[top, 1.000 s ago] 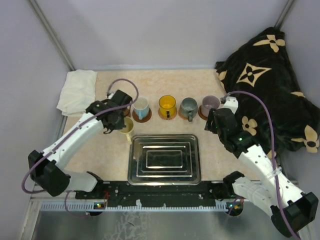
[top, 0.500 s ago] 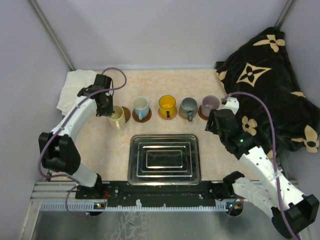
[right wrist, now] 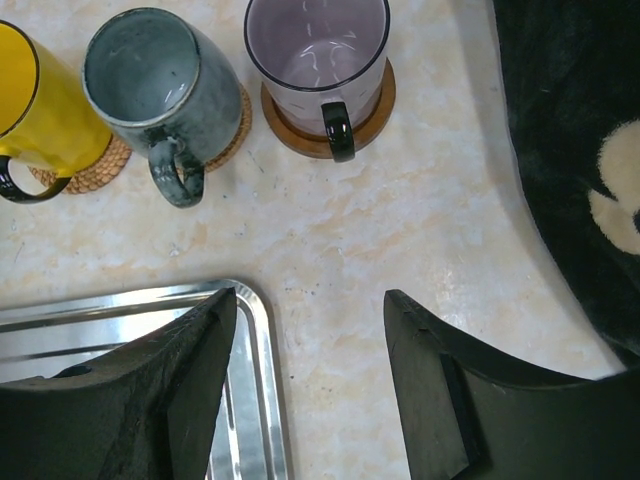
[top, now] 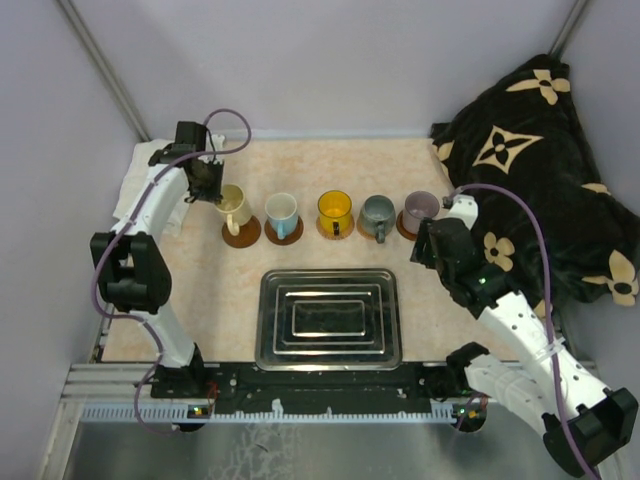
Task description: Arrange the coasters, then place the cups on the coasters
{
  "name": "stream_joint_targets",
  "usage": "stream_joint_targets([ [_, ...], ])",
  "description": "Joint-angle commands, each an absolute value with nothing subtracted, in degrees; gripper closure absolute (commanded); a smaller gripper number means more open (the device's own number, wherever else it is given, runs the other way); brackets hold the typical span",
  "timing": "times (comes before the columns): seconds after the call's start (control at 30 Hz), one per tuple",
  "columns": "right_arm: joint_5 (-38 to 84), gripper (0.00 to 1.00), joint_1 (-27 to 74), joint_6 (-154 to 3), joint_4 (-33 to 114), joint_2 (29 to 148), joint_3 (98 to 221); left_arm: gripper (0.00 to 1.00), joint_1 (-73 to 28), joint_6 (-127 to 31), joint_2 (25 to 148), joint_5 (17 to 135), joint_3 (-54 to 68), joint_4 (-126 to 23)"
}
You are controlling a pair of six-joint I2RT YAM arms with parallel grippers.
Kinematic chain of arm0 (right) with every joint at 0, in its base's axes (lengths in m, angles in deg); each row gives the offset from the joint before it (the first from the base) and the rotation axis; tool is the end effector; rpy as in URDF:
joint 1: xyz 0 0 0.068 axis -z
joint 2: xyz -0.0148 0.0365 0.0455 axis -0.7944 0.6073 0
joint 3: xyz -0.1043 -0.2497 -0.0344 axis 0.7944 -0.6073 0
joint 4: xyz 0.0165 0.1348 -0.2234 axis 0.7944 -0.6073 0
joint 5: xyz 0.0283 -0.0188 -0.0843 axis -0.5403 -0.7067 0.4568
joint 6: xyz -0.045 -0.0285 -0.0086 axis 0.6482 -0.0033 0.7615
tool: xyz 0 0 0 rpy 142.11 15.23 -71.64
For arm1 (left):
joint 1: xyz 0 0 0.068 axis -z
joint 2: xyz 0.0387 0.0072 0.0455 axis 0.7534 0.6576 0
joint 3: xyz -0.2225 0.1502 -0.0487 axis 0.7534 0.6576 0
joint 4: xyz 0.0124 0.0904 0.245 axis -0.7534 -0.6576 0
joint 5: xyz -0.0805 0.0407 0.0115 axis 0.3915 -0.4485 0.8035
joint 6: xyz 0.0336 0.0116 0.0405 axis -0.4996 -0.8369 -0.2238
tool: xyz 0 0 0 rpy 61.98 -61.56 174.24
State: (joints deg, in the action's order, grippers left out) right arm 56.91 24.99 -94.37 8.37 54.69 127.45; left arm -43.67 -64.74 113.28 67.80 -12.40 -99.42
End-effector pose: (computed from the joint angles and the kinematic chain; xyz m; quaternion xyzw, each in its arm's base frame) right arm 0.1618 0.0672 0.2904 0.0863 0.8704 0.0205 0.4844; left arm 0.3881 -0.0354 0.2920 0.0826 0.9548 -0.0002 0.2854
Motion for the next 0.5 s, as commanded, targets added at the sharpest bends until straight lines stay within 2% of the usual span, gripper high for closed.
stream_joint_targets([
  [0.0,57.6,0.39,25.2,-95.0,9.3,54.9,128.6,1.00,-44.8,-68.1,113.2,71.1,-15.3,-100.1],
  [0.47,56.8,0.39,25.2,-95.3,8.9,55.5,129.6,1.00,-44.9,-65.6,113.9,72.2,-10.7,-97.1],
])
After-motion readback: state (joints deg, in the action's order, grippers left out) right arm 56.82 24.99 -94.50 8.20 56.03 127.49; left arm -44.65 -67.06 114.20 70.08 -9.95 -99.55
